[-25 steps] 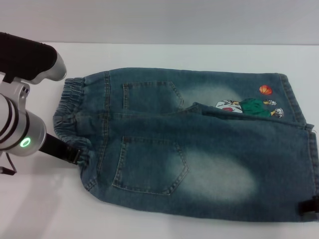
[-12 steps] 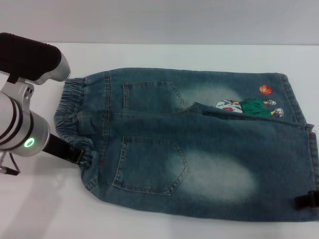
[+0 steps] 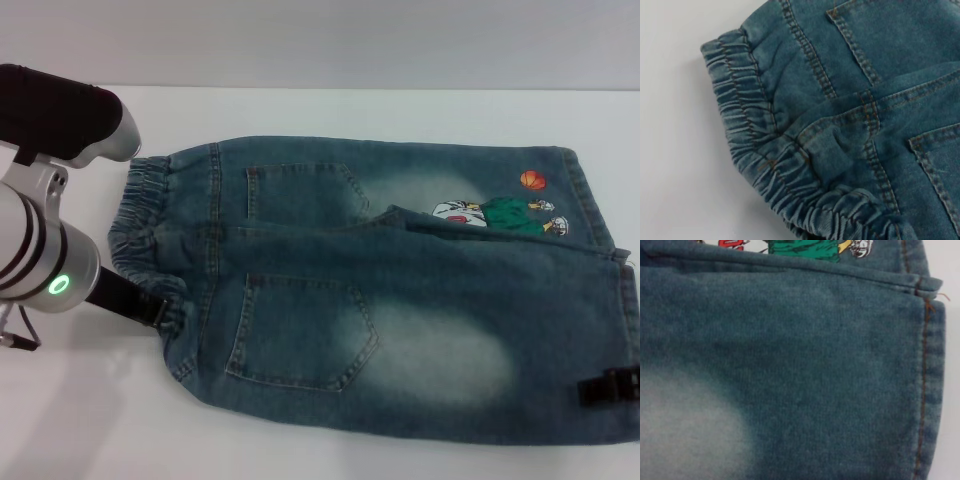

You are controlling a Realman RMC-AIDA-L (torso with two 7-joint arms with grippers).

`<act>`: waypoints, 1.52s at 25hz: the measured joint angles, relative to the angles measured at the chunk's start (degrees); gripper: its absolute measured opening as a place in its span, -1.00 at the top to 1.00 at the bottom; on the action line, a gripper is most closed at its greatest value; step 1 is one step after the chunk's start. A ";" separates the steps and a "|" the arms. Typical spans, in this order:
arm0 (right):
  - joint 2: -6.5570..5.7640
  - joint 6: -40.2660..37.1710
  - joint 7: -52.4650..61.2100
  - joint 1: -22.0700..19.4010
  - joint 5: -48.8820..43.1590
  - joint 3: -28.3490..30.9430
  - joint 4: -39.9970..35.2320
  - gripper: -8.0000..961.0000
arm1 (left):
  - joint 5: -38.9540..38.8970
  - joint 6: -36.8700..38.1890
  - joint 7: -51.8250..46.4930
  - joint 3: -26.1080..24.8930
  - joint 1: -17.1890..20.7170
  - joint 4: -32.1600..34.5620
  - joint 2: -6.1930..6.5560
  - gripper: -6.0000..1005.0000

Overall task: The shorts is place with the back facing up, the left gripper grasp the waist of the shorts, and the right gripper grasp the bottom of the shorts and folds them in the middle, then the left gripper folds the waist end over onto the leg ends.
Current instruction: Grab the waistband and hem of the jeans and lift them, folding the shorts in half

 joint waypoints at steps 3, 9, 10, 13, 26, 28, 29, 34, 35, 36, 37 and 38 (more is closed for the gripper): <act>0.11 0.12 0.00 0.58 0.17 -0.24 -0.61 -0.43 | 0.00 0.09 0.02 0.00 0.00 0.35 0.08 0.87; 0.11 0.58 -0.01 0.91 0.67 -0.30 -0.96 -0.43 | 0.00 0.14 0.30 0.00 -0.05 0.62 0.09 0.87; 0.11 0.62 0.00 0.93 0.75 -0.32 -0.97 -0.43 | 0.00 0.14 0.30 0.00 -0.05 0.62 0.09 0.87; 0.11 0.76 -0.01 1.11 0.85 -0.39 -1.12 -0.43 | -0.01 0.14 0.51 0.00 -0.16 0.62 0.09 0.87; 0.31 1.58 -0.01 1.99 0.85 -1.80 -2.17 -0.40 | -0.10 0.14 0.64 -0.09 -0.43 0.67 0.09 0.87; -0.11 1.66 -0.04 2.14 0.86 -2.81 -1.58 -0.39 | -0.10 0.14 0.64 -0.09 -0.44 0.66 0.09 0.87; -0.45 1.70 -0.05 2.29 0.86 -3.40 -1.32 -0.38 | -0.10 0.14 0.64 -0.10 -0.43 0.64 0.09 0.87; -1.87 1.78 -0.08 3.54 0.86 -5.82 -0.98 -0.22 | -0.09 0.33 0.64 -0.18 -0.60 0.65 0.09 0.87; -1.93 1.78 -0.08 3.78 0.86 -6.00 -1.00 -0.18 | -0.09 0.39 0.64 -0.18 -0.62 0.65 0.09 0.87; -1.97 1.87 -0.09 3.93 0.86 -6.17 -1.03 -0.14 | -0.09 0.51 0.64 -0.19 -0.63 0.67 0.09 0.87; -2.00 1.99 -0.09 4.01 0.86 -6.27 -1.04 -0.10 | -0.09 0.51 0.64 -0.19 -0.63 0.67 0.09 0.87; -2.02 2.23 -0.09 4.01 0.86 -6.30 -1.04 -0.06 | -0.09 0.61 0.64 -0.23 -0.63 0.72 0.10 0.87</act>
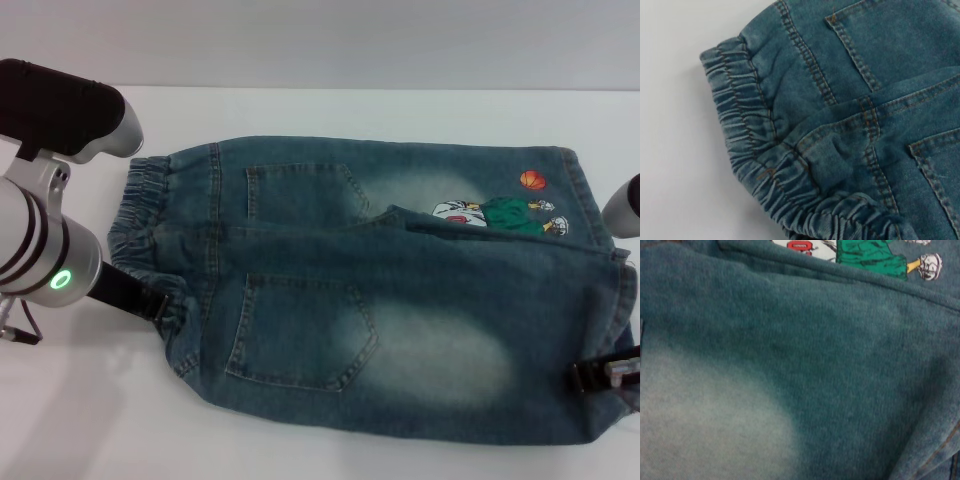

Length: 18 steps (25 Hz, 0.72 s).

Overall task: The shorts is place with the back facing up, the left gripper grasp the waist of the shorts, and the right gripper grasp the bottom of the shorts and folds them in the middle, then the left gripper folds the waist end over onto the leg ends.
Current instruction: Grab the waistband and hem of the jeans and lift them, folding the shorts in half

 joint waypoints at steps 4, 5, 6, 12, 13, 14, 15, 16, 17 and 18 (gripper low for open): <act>-0.25 0.86 0.00 -0.05 0.00 -0.57 0.23 0.31 | 0.00 0.18 -0.01 -0.14 0.00 0.04 0.00 0.87; -0.34 1.09 -0.01 0.00 0.00 -0.90 0.27 0.56 | 0.00 0.36 -0.01 -0.19 0.01 0.05 0.00 0.87; -0.46 1.49 0.00 0.08 0.00 -1.22 0.28 0.63 | 0.00 0.51 -0.02 -0.20 0.01 0.05 0.00 0.87; -0.60 4.07 0.00 -0.12 -0.01 -2.34 0.35 0.96 | 0.00 1.78 -0.04 -0.24 0.17 0.14 0.00 0.87; -0.61 4.59 0.00 -0.22 -0.05 -2.43 0.62 0.96 | 0.00 2.06 -0.05 -0.27 0.23 0.14 0.01 0.87; -0.62 5.18 -0.01 -0.28 -0.11 -2.51 0.85 0.97 | 0.00 2.31 -0.04 -0.29 0.28 0.14 0.03 0.87; -0.64 5.93 0.00 -0.32 -0.23 -2.62 1.13 0.98 | 0.00 2.51 -0.04 -0.31 0.32 0.15 0.05 0.87; -0.66 6.72 0.00 -0.33 -0.36 -2.74 1.27 0.99 | 0.00 2.74 -0.03 -0.31 0.38 0.14 0.06 0.87; -0.69 7.77 0.00 -0.36 -0.55 -2.98 1.41 0.99 | 0.00 2.90 -0.02 -0.32 0.42 0.13 0.07 0.87; -0.72 8.52 -0.01 -0.38 -0.71 -3.20 1.47 0.99 | 0.00 3.07 -0.02 -0.32 0.48 0.07 0.07 0.87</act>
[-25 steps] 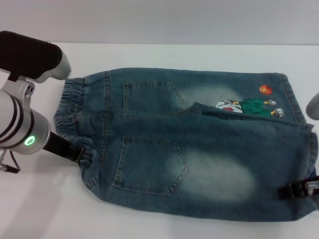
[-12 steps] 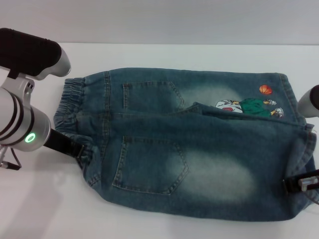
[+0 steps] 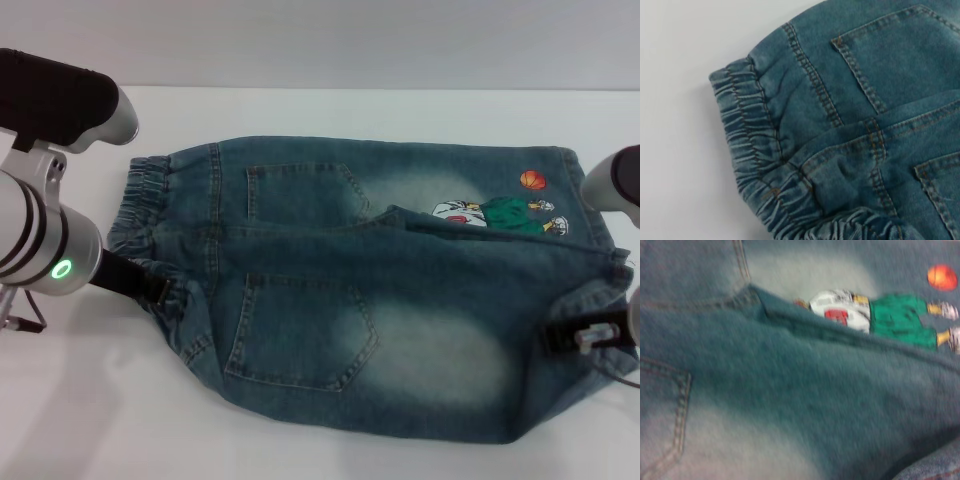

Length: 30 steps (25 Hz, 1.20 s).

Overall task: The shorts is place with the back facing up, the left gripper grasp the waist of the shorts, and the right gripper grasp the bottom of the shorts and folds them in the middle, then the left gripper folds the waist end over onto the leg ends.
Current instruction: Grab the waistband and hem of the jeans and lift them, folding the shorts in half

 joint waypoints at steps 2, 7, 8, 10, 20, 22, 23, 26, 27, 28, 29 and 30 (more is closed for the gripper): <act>-0.08 1.88 0.00 -0.04 -0.60 -0.62 0.06 0.99 | 0.04 0.49 0.01 0.00 0.25 -0.17 0.03 0.87; -0.16 6.61 0.00 -0.27 -4.40 -1.13 0.08 0.99 | 0.26 2.63 0.02 -0.96 1.06 -0.36 0.12 0.87; -0.13 8.09 0.00 -0.55 -5.64 -1.12 0.08 0.99 | 0.32 3.55 0.04 -1.40 1.28 -0.40 0.15 0.87; -0.08 11.09 0.01 -1.30 -7.45 -0.96 0.23 0.99 | 0.41 5.33 0.07 -2.13 1.79 -0.46 0.17 0.87; 1.17 23.68 0.02 -5.70 -15.34 -0.45 2.93 0.99 | 0.21 15.74 0.20 -6.20 4.28 -0.39 0.19 0.87; 1.28 25.42 0.06 -6.21 -16.03 -0.05 3.64 0.99 | 0.12 17.16 0.22 -6.49 4.45 -0.17 0.19 0.87; 1.42 26.15 0.08 -6.48 -16.32 0.26 3.82 0.99 | 0.10 17.95 0.22 -6.84 4.47 0.04 0.19 0.87; 2.37 29.07 0.14 -7.71 -17.42 1.73 3.98 0.99 | 0.07 19.97 0.23 -7.47 4.50 0.50 0.19 0.87; 2.75 30.08 0.15 -8.22 -17.82 2.13 4.01 0.99 | 0.03 20.83 0.23 -7.57 4.57 0.61 0.19 0.87; 3.01 30.89 0.16 -8.71 -18.17 2.45 4.06 0.99 | 0.01 21.48 0.23 -7.61 4.65 0.63 0.19 0.87; 3.26 31.79 0.17 -9.27 -18.53 2.75 4.10 0.99 | -0.01 22.02 0.20 -7.67 4.71 0.71 0.19 0.87; 3.54 32.60 0.17 -9.81 -18.91 2.96 4.16 0.99 | -0.03 22.81 0.11 -7.80 4.78 0.84 0.19 0.87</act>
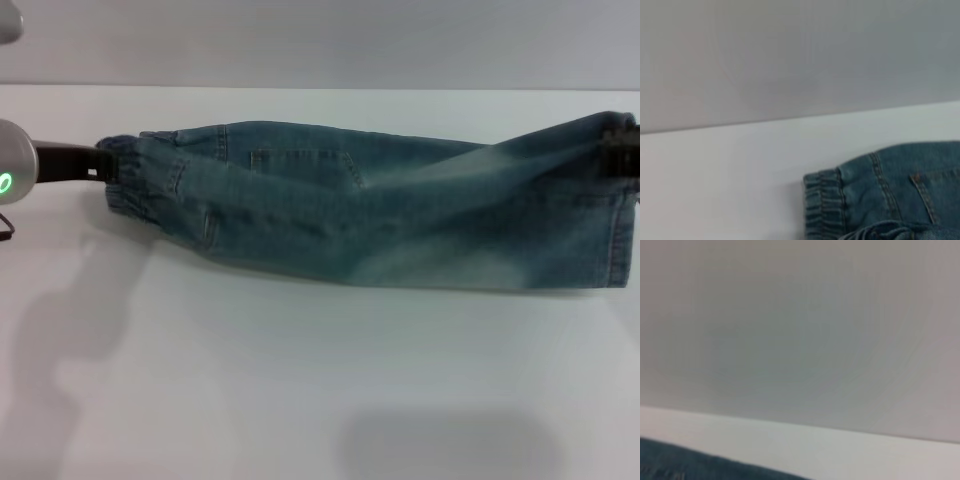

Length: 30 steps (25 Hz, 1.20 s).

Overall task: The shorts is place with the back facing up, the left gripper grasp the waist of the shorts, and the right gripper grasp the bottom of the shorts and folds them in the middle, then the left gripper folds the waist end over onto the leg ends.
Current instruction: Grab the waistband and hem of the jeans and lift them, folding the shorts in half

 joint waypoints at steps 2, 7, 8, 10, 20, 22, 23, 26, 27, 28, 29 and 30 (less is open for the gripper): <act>0.46 1.42 0.01 -1.03 -0.83 0.24 0.06 0.99 | -0.24 1.37 -0.04 -0.37 0.10 0.49 -0.03 0.87; 0.87 4.19 0.04 -2.78 -1.97 0.84 -0.09 0.99 | -1.57 4.17 0.09 -0.73 -0.40 2.11 -0.04 0.88; 0.92 4.98 0.04 -3.05 -1.98 1.03 -0.37 0.99 | -1.73 4.83 0.12 -0.81 -0.54 2.35 -0.03 0.88; 0.96 6.71 0.05 -3.37 -1.92 1.36 -1.06 0.99 | -1.97 5.64 0.12 -1.01 -0.87 2.70 -0.03 0.88; 1.16 13.21 0.56 -3.03 -1.52 3.09 -6.10 0.99 | -2.94 10.91 0.15 -1.22 -4.81 8.56 0.00 0.86; 1.16 13.58 0.78 -2.98 -1.51 3.47 -6.40 0.99 | -3.73 11.90 0.44 -1.24 -5.74 10.24 0.00 0.86; 1.17 13.82 0.80 -2.96 -1.51 3.74 -6.63 0.98 | -4.07 12.41 0.65 -1.24 -6.17 11.02 0.00 0.85; 1.21 14.73 0.80 -2.89 -1.51 4.69 -7.42 0.98 | -4.78 13.74 0.89 -1.28 -7.53 13.20 0.00 0.85; 1.20 15.04 0.80 -2.86 -1.51 4.94 -7.72 0.98 | -4.78 13.74 0.89 -1.28 -7.53 13.20 0.00 0.85; 1.20 15.24 0.80 -2.81 -1.51 5.13 -7.98 0.98 | -4.84 13.95 0.90 -1.29 -7.74 13.50 0.00 0.84; 1.19 15.39 0.80 -2.64 -1.51 5.40 -8.27 0.98 | -4.84 13.95 0.90 -1.29 -7.74 13.50 0.00 0.84; 1.18 15.48 0.80 -2.46 -1.51 5.63 -8.58 0.97 | -4.94 14.71 0.91 -1.37 -8.10 14.01 0.00 0.84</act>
